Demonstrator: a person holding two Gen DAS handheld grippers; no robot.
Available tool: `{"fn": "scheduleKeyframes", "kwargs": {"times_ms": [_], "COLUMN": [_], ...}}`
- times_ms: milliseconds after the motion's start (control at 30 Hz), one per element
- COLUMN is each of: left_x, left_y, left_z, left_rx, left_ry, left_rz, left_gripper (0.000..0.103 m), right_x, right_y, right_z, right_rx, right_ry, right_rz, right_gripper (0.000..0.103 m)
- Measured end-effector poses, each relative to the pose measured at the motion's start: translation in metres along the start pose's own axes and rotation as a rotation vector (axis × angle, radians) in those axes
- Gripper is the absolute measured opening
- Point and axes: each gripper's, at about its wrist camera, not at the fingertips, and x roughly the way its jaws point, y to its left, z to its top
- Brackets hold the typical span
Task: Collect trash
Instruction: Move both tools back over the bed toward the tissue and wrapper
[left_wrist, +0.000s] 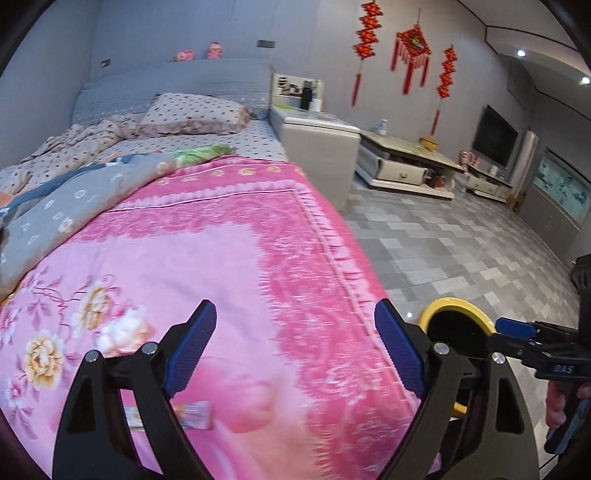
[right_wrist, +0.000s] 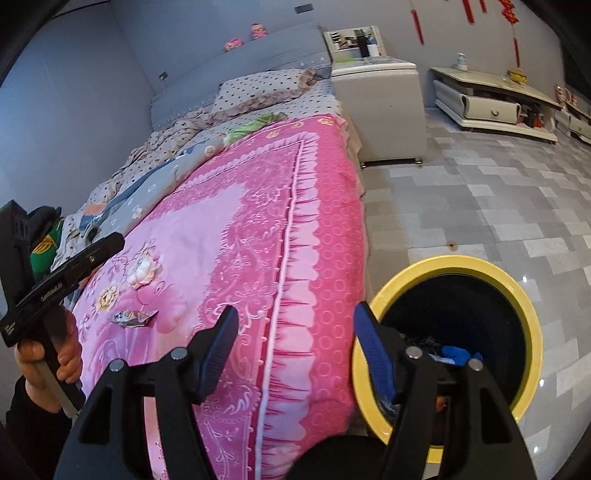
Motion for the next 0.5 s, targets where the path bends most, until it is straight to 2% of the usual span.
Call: {"fn": "scheduleKeyframes", "kwargs": {"times_ms": [167,367,500], "left_x": [-0.004,0.002,0.013], "left_y": [0.062,0.125,0.155], "left_z": [-0.001,-0.004,-0.011], "left_rx": [0.012,-0.001,0.006], "left_ry": [0.001,0.031,0.07], "left_rz": [0.06,0.087,0.075], "left_gripper": [0.083,0.083,0.083], "right_x": [0.02,0.053,0.075], "right_y": [0.048,0.104,0.134], "right_z": [0.0,-0.008,-0.014], "right_rx": [-0.11,-0.269,-0.36], "right_ry": [0.031,0.089,0.13], "right_rz": [0.079,0.191,0.254], "right_gripper": [0.062,0.062,0.062]}}
